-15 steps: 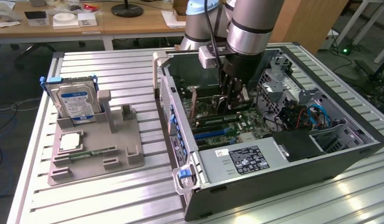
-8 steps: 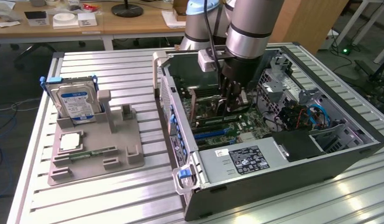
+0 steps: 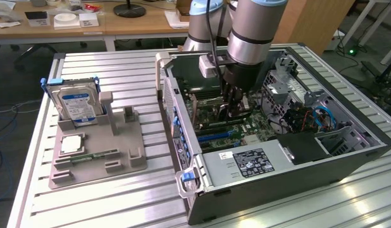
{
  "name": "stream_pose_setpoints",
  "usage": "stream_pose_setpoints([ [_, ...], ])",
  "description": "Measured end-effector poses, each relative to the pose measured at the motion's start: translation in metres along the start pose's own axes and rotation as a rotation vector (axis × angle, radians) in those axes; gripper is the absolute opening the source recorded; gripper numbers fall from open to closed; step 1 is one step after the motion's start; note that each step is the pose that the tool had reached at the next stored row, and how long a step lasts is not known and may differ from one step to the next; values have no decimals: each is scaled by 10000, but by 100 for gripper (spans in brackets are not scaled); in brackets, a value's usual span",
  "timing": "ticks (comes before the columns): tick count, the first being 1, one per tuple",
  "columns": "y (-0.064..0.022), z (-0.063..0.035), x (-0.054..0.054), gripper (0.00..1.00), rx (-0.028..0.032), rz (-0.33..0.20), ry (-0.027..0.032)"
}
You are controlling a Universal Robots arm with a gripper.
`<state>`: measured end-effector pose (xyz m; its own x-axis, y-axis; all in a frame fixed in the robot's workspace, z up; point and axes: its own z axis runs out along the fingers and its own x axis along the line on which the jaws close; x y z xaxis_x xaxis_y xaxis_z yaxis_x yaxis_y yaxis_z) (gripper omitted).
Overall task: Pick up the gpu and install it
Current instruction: 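Insert the gpu into the slot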
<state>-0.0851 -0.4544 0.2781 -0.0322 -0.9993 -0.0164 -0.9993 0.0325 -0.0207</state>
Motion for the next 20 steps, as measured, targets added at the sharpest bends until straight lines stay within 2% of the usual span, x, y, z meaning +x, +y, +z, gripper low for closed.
stream_pose_setpoints([
  [6,36,60,13,28,-28,0,-1],
  [14,38,152,49,28,-43,2,-1],
  [20,45,210,52,28,-84,1,2],
])
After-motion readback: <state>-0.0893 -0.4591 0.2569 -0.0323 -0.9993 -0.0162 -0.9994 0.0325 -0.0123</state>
